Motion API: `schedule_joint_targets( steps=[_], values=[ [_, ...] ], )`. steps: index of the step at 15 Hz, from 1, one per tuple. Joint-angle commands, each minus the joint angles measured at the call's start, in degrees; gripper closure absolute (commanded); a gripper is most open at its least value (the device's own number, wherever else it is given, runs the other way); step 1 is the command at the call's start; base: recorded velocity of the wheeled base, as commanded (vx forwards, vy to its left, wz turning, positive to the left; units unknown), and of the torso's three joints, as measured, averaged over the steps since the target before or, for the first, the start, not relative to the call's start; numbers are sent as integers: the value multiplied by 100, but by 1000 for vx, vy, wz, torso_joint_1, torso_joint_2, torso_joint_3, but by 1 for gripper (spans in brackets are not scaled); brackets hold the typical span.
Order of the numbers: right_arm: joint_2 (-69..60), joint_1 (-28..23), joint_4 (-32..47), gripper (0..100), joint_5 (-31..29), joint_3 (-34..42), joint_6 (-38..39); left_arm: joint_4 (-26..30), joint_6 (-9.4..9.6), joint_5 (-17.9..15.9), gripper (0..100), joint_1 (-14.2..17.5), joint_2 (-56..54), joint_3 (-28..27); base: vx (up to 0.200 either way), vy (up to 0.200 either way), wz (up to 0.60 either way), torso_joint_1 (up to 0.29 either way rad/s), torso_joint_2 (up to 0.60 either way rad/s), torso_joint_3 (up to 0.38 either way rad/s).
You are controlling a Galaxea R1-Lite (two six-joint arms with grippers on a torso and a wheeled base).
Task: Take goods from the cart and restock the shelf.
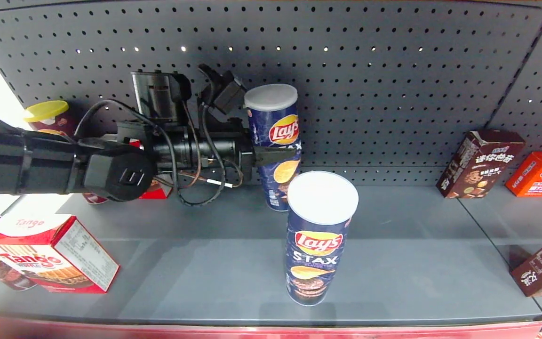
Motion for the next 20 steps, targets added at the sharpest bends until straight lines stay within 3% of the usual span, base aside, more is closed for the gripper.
schedule_joint_targets(
  steps=[1, 9, 14, 20],
  values=[
    [16, 1, -1, 0, -2, -1, -4, 10, 38, -7, 100, -64, 298, -238, 0, 0, 0, 0, 0, 0],
    [16, 1, -1, 0, -2, -1, -4, 36, 355, -7, 100, -29, 676, -493, 0, 0, 0, 0, 0, 0],
    [16, 1, -1, 0, -2, -1, -4, 28, 372, 2, 100, 6, 826, -563, 0, 0, 0, 0, 0, 0],
    [16, 1, -1, 0, -2, 7, -4, 28, 592, 19, 100, 15, 984, -581, 0, 0, 0, 0, 0, 0]
  ],
)
